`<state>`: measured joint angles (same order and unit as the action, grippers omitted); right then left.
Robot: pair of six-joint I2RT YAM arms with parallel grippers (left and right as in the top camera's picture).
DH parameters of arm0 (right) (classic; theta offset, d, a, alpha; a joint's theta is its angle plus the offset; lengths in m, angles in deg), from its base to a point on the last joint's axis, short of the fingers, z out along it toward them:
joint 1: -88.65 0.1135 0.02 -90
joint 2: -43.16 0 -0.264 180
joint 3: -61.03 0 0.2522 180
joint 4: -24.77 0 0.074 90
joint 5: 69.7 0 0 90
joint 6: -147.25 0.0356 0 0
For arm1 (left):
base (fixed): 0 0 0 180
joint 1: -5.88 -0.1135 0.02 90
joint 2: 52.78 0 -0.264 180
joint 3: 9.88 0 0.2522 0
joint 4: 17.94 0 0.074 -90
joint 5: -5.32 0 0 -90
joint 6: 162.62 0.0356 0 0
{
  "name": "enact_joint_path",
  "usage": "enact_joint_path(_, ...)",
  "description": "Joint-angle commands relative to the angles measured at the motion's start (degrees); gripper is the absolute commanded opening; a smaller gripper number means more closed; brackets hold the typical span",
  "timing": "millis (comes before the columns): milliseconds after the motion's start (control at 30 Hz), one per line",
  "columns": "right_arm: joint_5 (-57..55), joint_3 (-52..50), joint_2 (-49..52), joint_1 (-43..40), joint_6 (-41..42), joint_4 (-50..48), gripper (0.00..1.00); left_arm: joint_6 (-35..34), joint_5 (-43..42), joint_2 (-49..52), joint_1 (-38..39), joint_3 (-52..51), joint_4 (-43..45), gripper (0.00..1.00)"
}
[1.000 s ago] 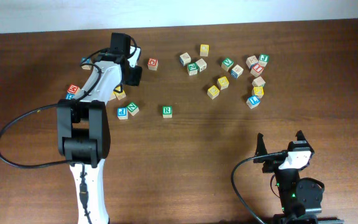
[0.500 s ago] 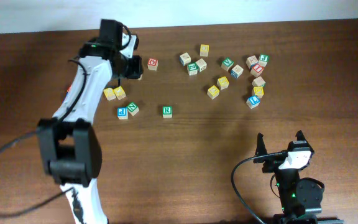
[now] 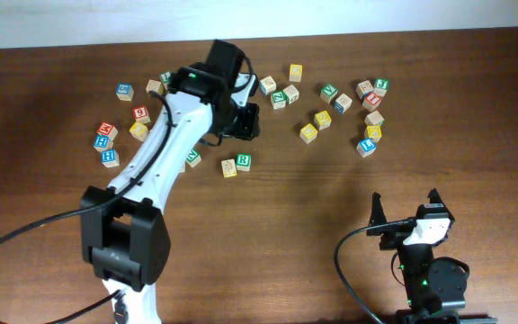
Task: Spell out RSS
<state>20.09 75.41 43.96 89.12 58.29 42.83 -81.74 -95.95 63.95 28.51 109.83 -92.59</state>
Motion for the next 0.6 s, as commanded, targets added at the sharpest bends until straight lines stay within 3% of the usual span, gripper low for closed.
enact_joint_path(0, -0.5, -0.3, -0.4, 0.2, -0.4, 0.4, 0.98, -2.0, 8.7, -0.1, 0.0, 0.0, -1.5, 0.34)
enact_joint_path(100, -0.5, -0.3, -0.4, 0.2, -0.4, 0.4, 0.98, -2.0, 8.7, -0.1, 0.0, 0.0, -3.3, 0.41)
enact_joint_path(300, -0.5, -0.3, -0.4, 0.2, -0.4, 0.4, 0.98, -1.9, 8.5, -1.2, -0.6, 0.3, -11.1, 0.42)
enact_joint_path(467, -0.5, -0.3, -0.4, 0.2, -0.4, 0.4, 0.99, -2.0, 7.0, -2.9, -0.5, 0.2, -18.8, 0.5)
enact_joint_path(567, -0.5, -0.3, -0.4, 0.2, -0.4, 0.4, 0.98, -4.3, 7.5, -2.8, -0.2, -3.0, -19.2, 0.49)
